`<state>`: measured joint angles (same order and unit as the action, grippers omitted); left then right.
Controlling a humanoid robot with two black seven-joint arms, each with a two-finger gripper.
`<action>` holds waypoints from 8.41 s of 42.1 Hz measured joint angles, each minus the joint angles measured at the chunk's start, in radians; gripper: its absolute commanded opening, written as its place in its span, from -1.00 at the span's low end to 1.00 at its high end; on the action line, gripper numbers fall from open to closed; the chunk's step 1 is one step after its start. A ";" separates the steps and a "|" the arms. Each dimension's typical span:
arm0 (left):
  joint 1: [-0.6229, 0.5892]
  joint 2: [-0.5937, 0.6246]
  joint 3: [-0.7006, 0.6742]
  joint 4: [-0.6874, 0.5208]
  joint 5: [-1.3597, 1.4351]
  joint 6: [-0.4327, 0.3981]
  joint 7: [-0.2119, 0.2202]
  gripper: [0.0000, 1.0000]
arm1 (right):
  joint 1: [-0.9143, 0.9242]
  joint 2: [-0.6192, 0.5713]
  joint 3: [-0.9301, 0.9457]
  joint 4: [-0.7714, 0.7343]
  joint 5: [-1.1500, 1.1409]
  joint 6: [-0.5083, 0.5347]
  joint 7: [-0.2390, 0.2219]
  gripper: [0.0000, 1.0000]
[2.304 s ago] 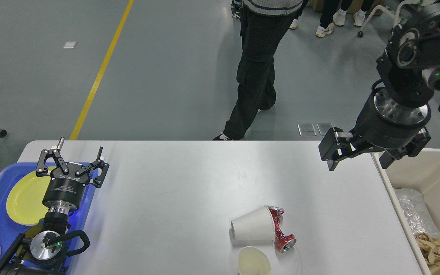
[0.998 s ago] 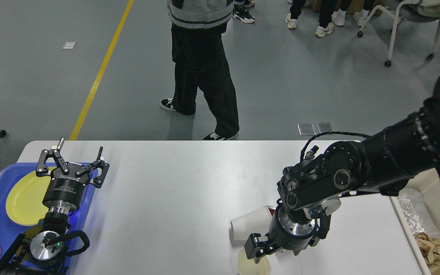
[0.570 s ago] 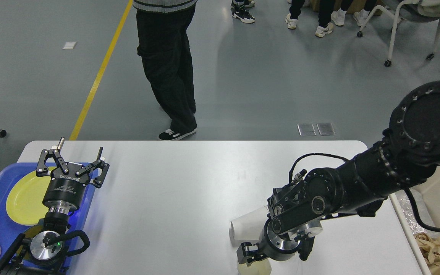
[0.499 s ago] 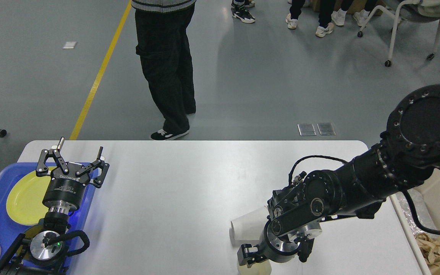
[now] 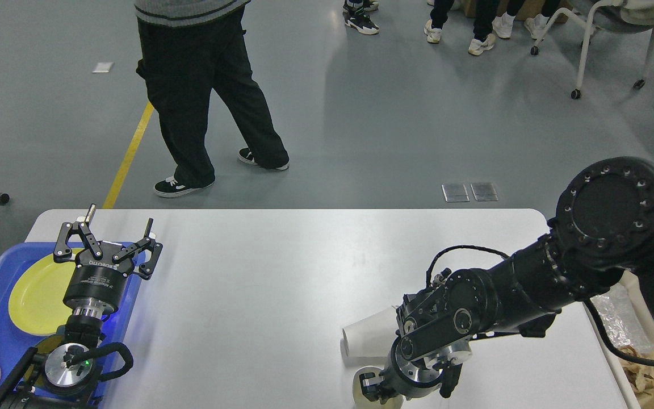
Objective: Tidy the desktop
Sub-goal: 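Lower the right gripper onto the small paper cup and grasp it, then lift the small cup and carry it over the white bin, then release the small cup into the bin, then raise the right gripper and move it toward the white paper cup, then lower the right gripper and grasp the white paper cup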
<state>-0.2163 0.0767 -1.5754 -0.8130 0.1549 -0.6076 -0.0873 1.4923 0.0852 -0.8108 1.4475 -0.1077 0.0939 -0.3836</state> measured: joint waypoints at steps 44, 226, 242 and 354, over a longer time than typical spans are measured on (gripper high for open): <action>0.000 0.000 0.000 0.000 0.000 0.000 0.000 0.93 | 0.419 -0.247 -0.016 0.181 0.127 0.295 0.002 -1.00; 0.000 0.000 0.000 0.000 0.000 0.000 0.000 0.93 | 0.496 -0.412 -0.577 -0.246 0.163 0.484 0.204 1.00; 0.000 0.000 0.000 0.000 0.000 0.000 -0.002 0.93 | 0.864 -0.291 -0.495 0.074 0.179 0.594 0.204 1.00; 0.000 0.000 0.000 0.000 0.000 0.000 -0.001 0.93 | 0.187 0.042 0.018 0.040 -1.178 0.322 0.216 0.76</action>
<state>-0.2163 0.0767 -1.5754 -0.8130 0.1549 -0.6074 -0.0882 1.6792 0.1275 -0.7928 1.4871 -1.2857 0.4157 -0.1674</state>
